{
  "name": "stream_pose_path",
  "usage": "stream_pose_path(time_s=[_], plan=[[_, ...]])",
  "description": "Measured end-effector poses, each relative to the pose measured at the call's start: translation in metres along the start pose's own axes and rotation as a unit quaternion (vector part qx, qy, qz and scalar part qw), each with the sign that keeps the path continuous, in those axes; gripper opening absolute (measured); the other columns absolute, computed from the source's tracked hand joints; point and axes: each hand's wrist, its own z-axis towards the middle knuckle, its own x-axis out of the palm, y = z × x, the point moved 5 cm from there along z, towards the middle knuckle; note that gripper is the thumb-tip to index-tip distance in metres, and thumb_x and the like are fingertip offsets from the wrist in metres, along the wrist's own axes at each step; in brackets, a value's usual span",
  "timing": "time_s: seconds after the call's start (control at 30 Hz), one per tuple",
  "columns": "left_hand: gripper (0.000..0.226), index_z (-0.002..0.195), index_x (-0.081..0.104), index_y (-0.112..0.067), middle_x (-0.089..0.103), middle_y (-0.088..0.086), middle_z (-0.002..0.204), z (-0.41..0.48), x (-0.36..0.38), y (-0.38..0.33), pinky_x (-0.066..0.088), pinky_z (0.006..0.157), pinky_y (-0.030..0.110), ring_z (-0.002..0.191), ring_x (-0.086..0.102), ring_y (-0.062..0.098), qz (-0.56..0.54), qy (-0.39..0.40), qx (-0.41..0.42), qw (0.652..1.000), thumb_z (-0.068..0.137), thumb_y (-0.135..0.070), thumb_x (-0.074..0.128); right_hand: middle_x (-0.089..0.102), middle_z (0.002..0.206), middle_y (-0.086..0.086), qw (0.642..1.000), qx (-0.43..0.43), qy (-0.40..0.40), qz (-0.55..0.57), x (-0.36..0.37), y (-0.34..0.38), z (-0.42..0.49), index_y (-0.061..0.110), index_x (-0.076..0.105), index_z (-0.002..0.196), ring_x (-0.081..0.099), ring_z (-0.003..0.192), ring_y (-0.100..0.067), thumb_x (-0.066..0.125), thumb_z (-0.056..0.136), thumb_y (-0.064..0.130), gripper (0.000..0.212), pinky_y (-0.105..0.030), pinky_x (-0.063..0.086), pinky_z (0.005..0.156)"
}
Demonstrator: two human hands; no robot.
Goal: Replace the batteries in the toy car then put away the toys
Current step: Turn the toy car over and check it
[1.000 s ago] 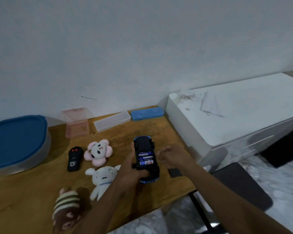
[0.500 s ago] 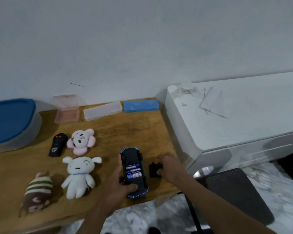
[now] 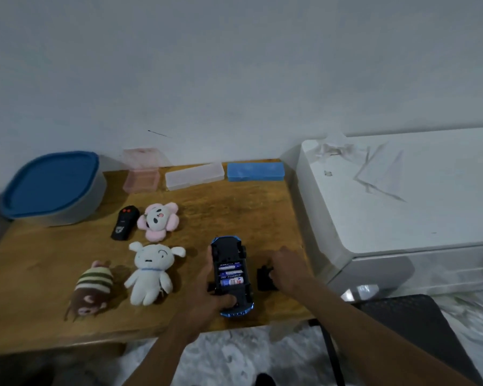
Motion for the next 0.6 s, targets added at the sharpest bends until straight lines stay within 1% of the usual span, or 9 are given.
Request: stream_pose_path(time_s=[0.03, 0.1, 0.23, 0.3, 0.4, 0.47, 0.53, 0.57, 0.6], plan=[[0.119, 0.151, 0.010, -0.046, 0.068, -0.008, 0.121, 0.001, -0.002, -0.003, 0.056, 0.091, 0.042, 0.106, 0.067, 0.012, 0.007, 0.002, 0.009, 1.000, 0.069, 0.013, 0.072, 0.064, 0.105, -0.008, 0.999, 0.008, 0.003, 0.037, -0.002, -0.001, 0.000, 0.015, 0.068, 0.103, 0.063, 0.096, -0.026, 0.058, 0.085, 0.011, 0.021, -0.036, 0.054, 0.083], [0.119, 0.152, 0.009, -0.042, 0.070, -0.005, 0.118, 0.003, -0.006, -0.013, 0.055, 0.092, 0.042, 0.106, 0.068, 0.013, 0.015, 0.014, 0.032, 0.999, 0.068, 0.012, 0.072, 0.069, 0.098, -0.008, 0.993, 0.020, -0.003, 0.112, -0.012, -0.004, 0.000, 0.011, 0.070, 0.092, 0.065, 0.094, -0.023, 0.053, 0.083, 0.001, 0.022, -0.033, 0.055, 0.080], [0.116, 0.152, 0.010, -0.042, 0.071, -0.004, 0.115, 0.006, -0.016, -0.028, 0.054, 0.094, 0.044, 0.106, 0.068, 0.016, 0.020, 0.038, 0.063, 0.997, 0.069, 0.011, 0.070, 0.070, 0.098, -0.009, 0.984, 0.018, -0.046, 0.174, -0.045, -0.004, -0.005, 0.007, 0.070, 0.101, 0.064, 0.091, -0.019, 0.054, 0.089, 0.002, 0.020, -0.030, 0.052, 0.080], [0.116, 0.152, 0.009, -0.042, 0.071, -0.006, 0.114, 0.008, -0.020, -0.033, 0.055, 0.091, 0.039, 0.104, 0.068, 0.014, 0.021, 0.051, 0.069, 0.996, 0.070, 0.013, 0.069, 0.071, 0.095, -0.006, 0.972, 0.031, -0.085, 0.216, -0.065, -0.002, -0.007, 0.009, 0.072, 0.098, 0.064, 0.085, -0.015, 0.059, 0.087, 0.003, 0.018, -0.029, 0.055, 0.081], [0.115, 0.151, 0.009, -0.042, 0.072, -0.005, 0.114, 0.013, -0.028, -0.040, 0.055, 0.087, 0.033, 0.105, 0.068, 0.015, 0.015, 0.071, 0.075, 0.994, 0.069, 0.014, 0.068, 0.071, 0.089, -0.002, 0.948, 0.037, -0.129, 0.290, -0.093, 0.007, -0.010, 0.012, 0.075, 0.090, 0.068, 0.080, -0.014, 0.064, 0.084, 0.003, 0.015, -0.036, 0.060, 0.078], [0.110, 0.143, 0.014, -0.050, 0.072, -0.005, 0.113, 0.015, -0.031, -0.050, 0.055, 0.084, 0.030, 0.105, 0.068, 0.015, 0.022, 0.084, 0.089, 0.992, 0.072, 0.016, 0.066, 0.071, 0.090, -0.003, 0.936, 0.020, -0.132, 0.326, -0.106, 0.020, -0.013, 0.014, 0.074, 0.087, 0.069, 0.082, -0.016, 0.065, 0.085, 0.001, 0.016, -0.036, 0.061, 0.075], [0.103, 0.127, 0.028, -0.065, 0.072, -0.007, 0.112, 0.017, -0.034, -0.059, 0.056, 0.084, 0.031, 0.104, 0.068, 0.015, 0.035, 0.101, 0.115, 0.988, 0.074, 0.015, 0.066, 0.071, 0.090, -0.004, 0.930, -0.015, -0.119, 0.347, -0.115, 0.037, -0.017, 0.019, 0.072, 0.081, 0.069, 0.084, -0.019, 0.064, 0.085, 0.001, 0.021, -0.036, 0.061, 0.075], [0.102, 0.120, 0.030, -0.070, 0.072, -0.008, 0.112, 0.018, -0.034, -0.063, 0.056, 0.085, 0.031, 0.104, 0.068, 0.014, 0.041, 0.108, 0.121, 0.986, 0.074, 0.014, 0.067, 0.071, 0.090, -0.004, 0.931, -0.030, -0.108, 0.348, -0.117, 0.046, -0.017, 0.021, 0.071, 0.079, 0.069, 0.086, -0.019, 0.063, 0.086, 0.000, 0.023, -0.036, 0.061, 0.075], [0.101, 0.121, 0.029, -0.069, 0.072, -0.010, 0.113, 0.020, -0.035, -0.066, 0.055, 0.087, 0.032, 0.105, 0.068, 0.013, 0.044, 0.115, 0.125, 0.985, 0.074, 0.012, 0.068, 0.071, 0.090, -0.004, 0.934, -0.042, -0.101, 0.339, -0.118, 0.055, -0.017, 0.021, 0.070, 0.078, 0.069, 0.088, -0.020, 0.063, 0.086, 0.000, 0.024, -0.036, 0.060, 0.076]])
